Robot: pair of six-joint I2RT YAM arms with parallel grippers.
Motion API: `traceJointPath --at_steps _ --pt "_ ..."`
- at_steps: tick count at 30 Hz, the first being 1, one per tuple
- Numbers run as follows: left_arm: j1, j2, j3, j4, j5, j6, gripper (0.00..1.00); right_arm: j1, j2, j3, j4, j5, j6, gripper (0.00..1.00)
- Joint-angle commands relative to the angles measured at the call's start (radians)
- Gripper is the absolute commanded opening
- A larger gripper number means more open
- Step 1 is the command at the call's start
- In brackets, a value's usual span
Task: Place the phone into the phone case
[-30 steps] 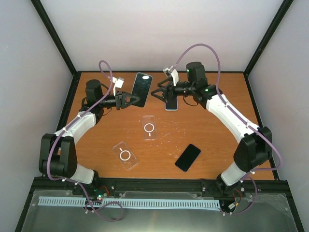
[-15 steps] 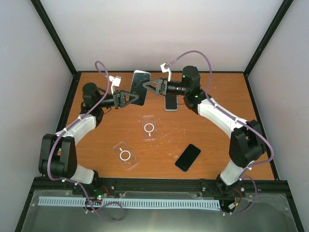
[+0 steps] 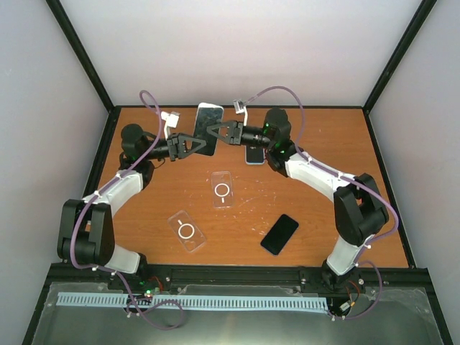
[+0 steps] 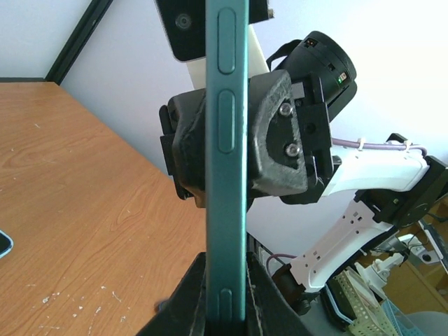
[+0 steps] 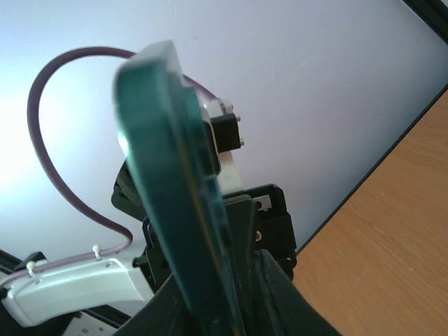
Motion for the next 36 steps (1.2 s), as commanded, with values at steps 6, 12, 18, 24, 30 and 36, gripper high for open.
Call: traceJointPath --at_steps 6,12,18,24,30,36 --pt "-0.003 -0.048 0.096 -0.411 -0.069 0.36 0.23 -0.033 -0.01 -0.004 0.008 -0.004 -0.003 0.03" --pt "0.002 -0.067 0.134 -0.695 -0.153 0.612 0.94 -0.061 -0.03 0.012 -0.131 -0.045 -0.109 0.03" --pt "0.003 -0.103 0.171 -0.905 -0.337 0.821 1.0 -0.071 -0.05 0.07 -0.54 -0.054 -0.444 0.03" --pt "0.008 -0.12 0.144 -0.988 -0.472 0.932 1.0 -0.073 -0.025 0.118 -0.819 -0.033 -0.668 0.03" --pt "0.008 -0.099 0.136 -1.073 -0.482 1.194 1.0 -0.075 0.06 0.129 -0.937 -0.081 -0.704 0.03" --pt "0.008 -0.062 0.116 -1.153 -0.538 1.513 1.0 -0.078 0.126 0.096 -0.915 -0.112 -0.633 0.03"
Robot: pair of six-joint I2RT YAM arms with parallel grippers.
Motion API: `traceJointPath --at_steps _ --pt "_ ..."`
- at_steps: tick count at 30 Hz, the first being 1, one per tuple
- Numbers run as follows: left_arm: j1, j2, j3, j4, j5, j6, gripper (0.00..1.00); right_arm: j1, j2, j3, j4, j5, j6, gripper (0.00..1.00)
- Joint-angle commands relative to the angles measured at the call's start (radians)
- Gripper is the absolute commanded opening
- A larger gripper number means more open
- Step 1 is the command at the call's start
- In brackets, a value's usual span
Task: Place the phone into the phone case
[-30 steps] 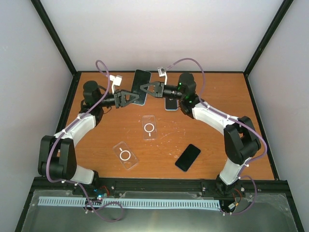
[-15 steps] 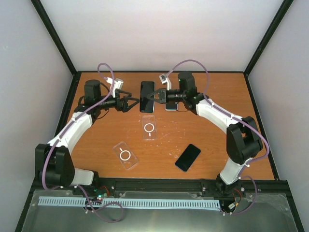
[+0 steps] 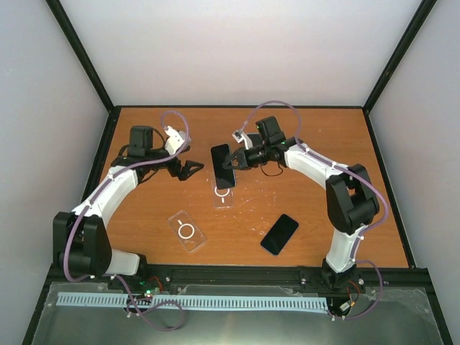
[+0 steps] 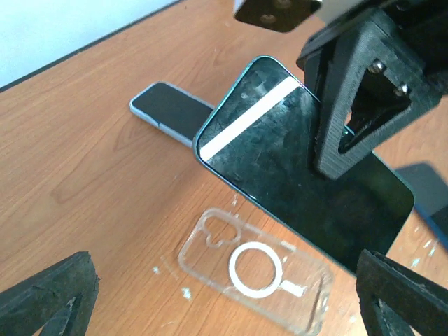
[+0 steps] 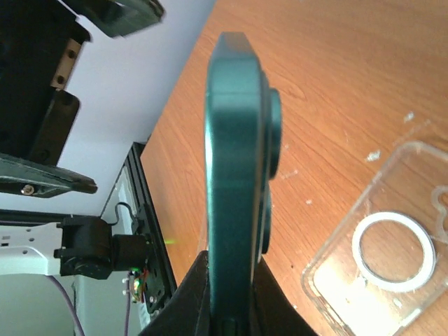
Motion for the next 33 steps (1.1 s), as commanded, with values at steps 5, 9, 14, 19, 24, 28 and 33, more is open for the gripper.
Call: traceJointPath --at_steps 5,9,14,19,24,28,33 --pt "0.006 0.07 -0.053 -0.051 -0.114 0.418 1.0 -0.009 0.109 0.022 -0.026 -0.061 0.078 0.03" --pt "0.006 0.098 -0.073 -0.058 -0.104 0.513 1.0 -0.01 0.154 0.008 -0.002 -0.066 0.134 0.03" --pt "-0.004 0.149 -0.096 -0.041 -0.103 0.622 1.0 -0.007 0.19 -0.023 0.051 -0.066 0.197 0.03" --pt "-0.049 0.225 -0.084 -0.02 -0.147 0.646 1.0 -0.006 0.228 -0.029 0.063 -0.067 0.206 0.03" --pt "-0.102 0.3 -0.078 0.004 -0.179 0.666 1.0 -0.004 0.269 -0.026 0.086 -0.074 0.206 0.03" --pt "-0.122 0.334 -0.074 0.018 -0.181 0.681 1.0 -0.003 0.292 -0.024 0.089 -0.077 0.2 0.03" --pt "-0.128 0.372 -0.06 0.021 -0.178 0.684 1.0 -0.002 0.325 -0.032 0.107 -0.08 0.213 0.03"
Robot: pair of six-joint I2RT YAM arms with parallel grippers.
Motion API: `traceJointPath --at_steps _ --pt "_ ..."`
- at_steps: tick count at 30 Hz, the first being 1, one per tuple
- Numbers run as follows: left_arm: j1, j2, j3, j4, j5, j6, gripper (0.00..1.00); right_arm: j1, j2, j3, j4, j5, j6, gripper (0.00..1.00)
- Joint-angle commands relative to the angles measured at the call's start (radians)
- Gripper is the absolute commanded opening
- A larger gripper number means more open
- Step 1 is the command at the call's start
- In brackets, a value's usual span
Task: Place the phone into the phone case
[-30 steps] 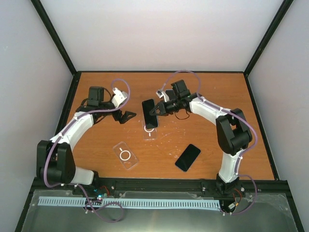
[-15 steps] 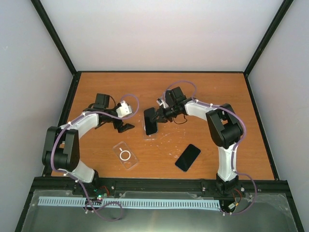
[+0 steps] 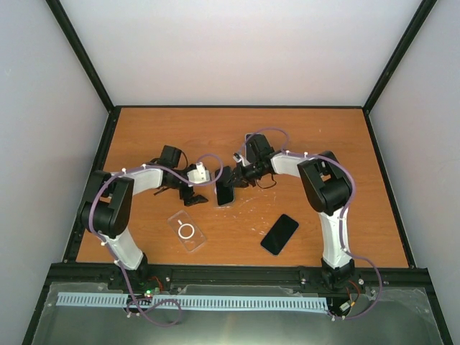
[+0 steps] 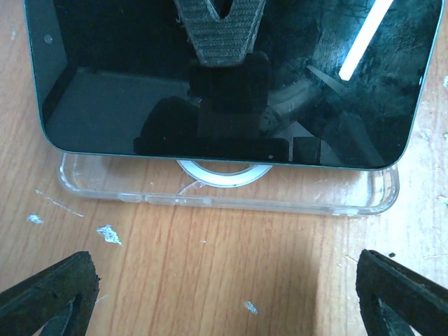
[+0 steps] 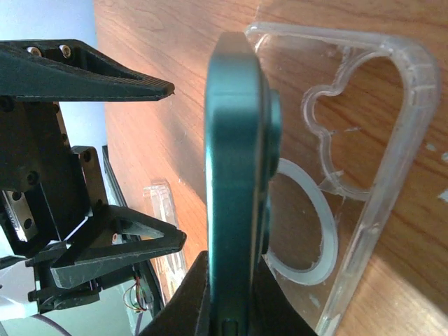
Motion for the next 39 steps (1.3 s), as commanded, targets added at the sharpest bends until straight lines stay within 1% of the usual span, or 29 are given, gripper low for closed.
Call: traceJointPath --at_steps 1,18,26,30,32,35,39 --pt "-0.004 0.032 0.034 0.023 0.009 0.046 1.0 0.004 0.028 -0.005 0.055 -0.052 0.024 0.03" --pt "-0.044 0.151 0.089 -0.009 0.006 0.063 1.0 0.02 0.109 0.001 0.093 -0.067 0.064 0.03" --pt "-0.075 0.157 0.083 -0.025 -0.013 0.073 1.0 0.049 0.149 0.015 0.105 -0.046 0.077 0.03" --pt "-0.086 0.144 0.068 -0.011 -0.012 0.063 1.0 0.051 0.119 -0.032 0.206 -0.03 0.166 0.03" --pt "-0.09 0.141 0.063 -0.005 -0.015 0.057 1.0 0.057 0.108 -0.048 0.224 -0.022 0.178 0.03" --pt "-0.09 0.141 0.058 0.001 -0.02 0.054 1.0 0.067 0.098 -0.046 0.18 0.006 0.129 0.04" --pt "-0.089 0.138 0.054 0.009 -0.02 0.05 1.0 0.068 0.071 -0.032 0.089 0.072 0.042 0.12"
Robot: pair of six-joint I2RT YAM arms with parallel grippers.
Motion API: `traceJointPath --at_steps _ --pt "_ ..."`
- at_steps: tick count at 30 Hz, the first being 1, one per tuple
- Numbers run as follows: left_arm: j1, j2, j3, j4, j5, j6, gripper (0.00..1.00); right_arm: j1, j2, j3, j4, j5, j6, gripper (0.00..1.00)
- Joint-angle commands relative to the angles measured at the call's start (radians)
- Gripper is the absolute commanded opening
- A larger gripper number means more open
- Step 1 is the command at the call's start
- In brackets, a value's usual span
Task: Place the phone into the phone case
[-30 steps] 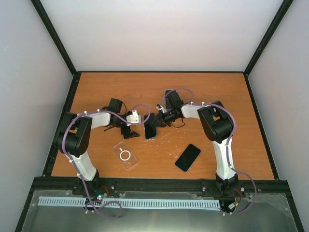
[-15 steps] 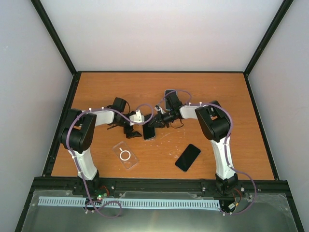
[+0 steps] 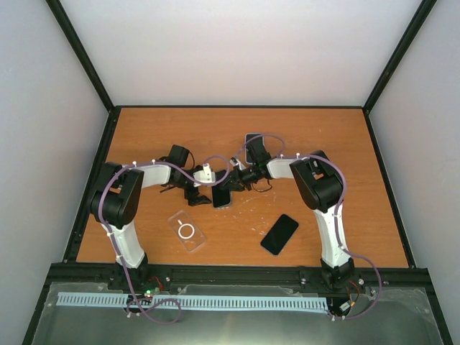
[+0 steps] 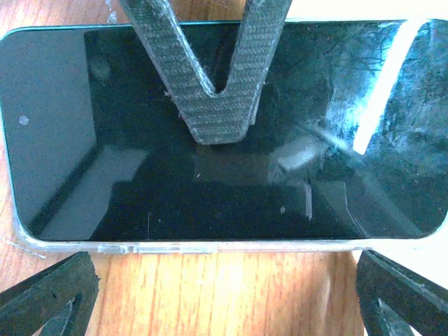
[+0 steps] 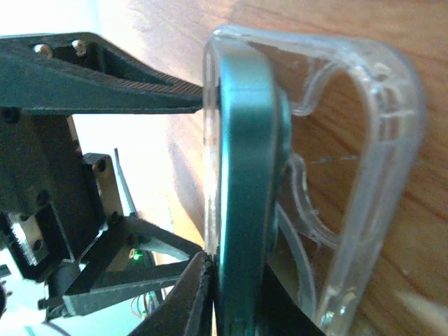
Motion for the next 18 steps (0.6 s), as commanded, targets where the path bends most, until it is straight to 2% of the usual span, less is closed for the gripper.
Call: traceJointPath --at_steps 1,6,18 --pt "-0.037 0.011 -0.02 0.018 -0.005 0.022 1.0 0.046 -0.028 -0.004 -0.106 0.152 -0.082 0.14" --pt "-0.037 0.016 -0.02 0.017 -0.007 0.021 1.0 0.053 -0.08 0.008 -0.16 0.208 -0.124 0.24" --pt "-0.037 0.012 -0.029 0.024 -0.008 0.023 1.0 0.075 -0.158 0.053 -0.265 0.29 -0.175 0.4"
